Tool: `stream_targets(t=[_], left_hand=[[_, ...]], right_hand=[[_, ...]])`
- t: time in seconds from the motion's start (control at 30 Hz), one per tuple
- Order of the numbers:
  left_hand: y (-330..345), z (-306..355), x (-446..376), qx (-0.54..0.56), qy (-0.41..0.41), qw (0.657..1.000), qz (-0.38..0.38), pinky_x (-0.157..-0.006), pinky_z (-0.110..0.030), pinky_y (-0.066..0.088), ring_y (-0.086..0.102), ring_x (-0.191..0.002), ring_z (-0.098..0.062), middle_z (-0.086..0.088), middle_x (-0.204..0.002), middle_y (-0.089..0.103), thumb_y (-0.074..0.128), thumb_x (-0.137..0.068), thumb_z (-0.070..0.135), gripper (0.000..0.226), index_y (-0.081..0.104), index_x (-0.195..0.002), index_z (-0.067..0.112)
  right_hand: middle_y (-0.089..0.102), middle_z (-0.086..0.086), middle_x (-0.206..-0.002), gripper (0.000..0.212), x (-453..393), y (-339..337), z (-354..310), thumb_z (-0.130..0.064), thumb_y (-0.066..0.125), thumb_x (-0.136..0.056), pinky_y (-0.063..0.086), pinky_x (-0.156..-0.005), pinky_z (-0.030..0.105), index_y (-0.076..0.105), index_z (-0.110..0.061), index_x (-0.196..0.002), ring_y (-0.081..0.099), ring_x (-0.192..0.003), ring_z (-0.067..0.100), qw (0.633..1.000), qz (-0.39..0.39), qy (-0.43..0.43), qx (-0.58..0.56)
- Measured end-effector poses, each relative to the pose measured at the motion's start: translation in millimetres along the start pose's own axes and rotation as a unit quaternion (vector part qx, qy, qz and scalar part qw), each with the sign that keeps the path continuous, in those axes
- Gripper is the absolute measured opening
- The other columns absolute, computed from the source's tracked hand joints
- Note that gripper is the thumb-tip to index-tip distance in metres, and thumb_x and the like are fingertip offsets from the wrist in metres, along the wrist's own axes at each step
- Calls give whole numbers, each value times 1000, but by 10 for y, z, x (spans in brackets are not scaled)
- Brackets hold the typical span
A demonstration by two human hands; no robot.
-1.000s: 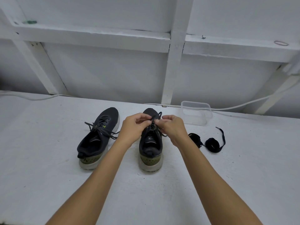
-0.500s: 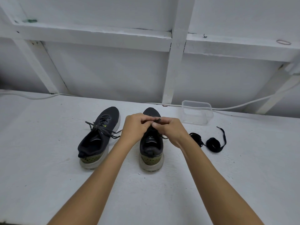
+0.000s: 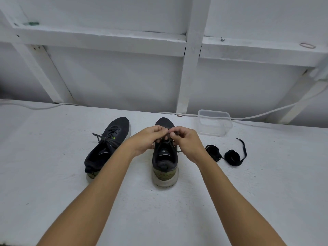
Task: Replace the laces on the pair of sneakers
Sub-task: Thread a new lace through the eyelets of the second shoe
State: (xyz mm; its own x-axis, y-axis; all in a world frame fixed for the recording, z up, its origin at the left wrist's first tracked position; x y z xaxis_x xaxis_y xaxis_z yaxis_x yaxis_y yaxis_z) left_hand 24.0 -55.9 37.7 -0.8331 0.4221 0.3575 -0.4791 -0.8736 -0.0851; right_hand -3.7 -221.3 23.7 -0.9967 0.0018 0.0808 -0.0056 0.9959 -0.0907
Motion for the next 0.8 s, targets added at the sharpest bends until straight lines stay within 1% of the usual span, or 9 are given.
stream_targets(t=[0.07, 0.17, 0.3, 0.37, 0.43, 0.5, 0.57, 0.67, 0.8], left_hand=[[21, -5, 15, -9, 1, 1000, -5, -58, -15, 42, 55, -62, 3, 16, -77, 65, 64, -98, 22, 2, 62, -98, 21], [34, 6, -8, -78, 35, 994, 68, -58, -13, 45, 62, -66, 3, 10, -81, 68, 73, -90, 12, 15, 63, -99, 20], [160, 50, -30, -329, 120, 915, 199, -71, -26, 48, 61, -80, -14, 9, -85, 66, 65, -89, 17, 17, 66, -105, 24], [219, 25, -36, -363, 153, 893, 217, -76, -30, 50, 62, -86, -18, 6, -90, 70, 59, -91, 16, 22, 68, -108, 27], [216, -4, -21, -315, 151, 913, 211, -76, -22, 48, 63, -88, -13, 10, -89, 71, 58, -92, 12, 25, 73, -104, 27], [166, -23, -10, -179, 105, 961, 182, -74, -14, 46, 65, -91, -6, 14, -91, 72, 60, -93, 9, 26, 76, -102, 27], [134, -9, 18, -26, 40, 988, 145, -66, -15, 46, 64, -86, -4, 10, -92, 72, 59, -94, 8, 25, 76, -104, 24], [104, 2, 11, 74, -10, 986, 147, -53, -16, 42, 62, -69, 2, 6, -86, 70, 63, -97, 17, 16, 76, -107, 17], [65, -88, -61, 118, -55, 971, 202, -59, -27, 31, 64, -85, -7, 3, -96, 74, 72, -89, 17, 12, 75, -97, 24]], right_hand=[[67, -3, -73, 17, -4, -31, 0, 0, 64, -96, 49, -67, 27, 76, -13, -93, 54, -70, 17, 1000, -1, -8, 20], [69, -7, -72, 17, -13, -58, -10, -1, 68, -93, 52, -66, 22, 79, -14, -94, 58, -66, 9, 999, 5, -10, 31], [71, -6, -75, 17, -14, -60, -4, 1, 71, -90, 52, -67, 18, 79, -13, -97, 60, -64, 4, 999, 13, -19, 27], [73, -3, -80, 18, -17, -55, -1, 2, 73, -88, 54, -71, 18, 79, -15, -92, 64, -69, 3, 999, 18, -32, 28], [75, -2, -83, 18, -19, -56, 8, 2, 76, -86, 55, -77, 19, 79, -15, -90, 68, -76, 4, 998, 24, -43, 36], [76, -3, -84, 19, -19, -64, 18, 1, 78, -85, 56, -80, 20, 79, -17, -89, 70, -81, 6, 998, 28, -49, 42], [76, -5, -86, 19, -14, -70, 25, 0, 79, -84, 54, -80, 18, 79, -18, -90, 72, -83, 6, 997, 25, -49, 49], [78, -6, -88, 18, 11, -63, 22, -3, 79, -84, 53, -80, 16, 80, -18, -93, 73, -86, 5, 998, 16, -46, 40], [77, -7, -91, 15, 34, -46, 20, -9, 80, -85, 55, -84, 20, 81, -20, -95, 72, -89, 6, 996, 2, -50, 71]])
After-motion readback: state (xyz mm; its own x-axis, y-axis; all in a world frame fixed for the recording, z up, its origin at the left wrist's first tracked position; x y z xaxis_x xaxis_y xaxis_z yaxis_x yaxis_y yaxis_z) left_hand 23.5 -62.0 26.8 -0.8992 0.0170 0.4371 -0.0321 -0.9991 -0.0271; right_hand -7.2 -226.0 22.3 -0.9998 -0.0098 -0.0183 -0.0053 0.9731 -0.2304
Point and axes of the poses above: each hand's wrist, its own x-axis away from the middle knuckle, its own y-axis out of the palm, z = x × y, the point moved 2 cm from there along -x, towards the middle knuckle
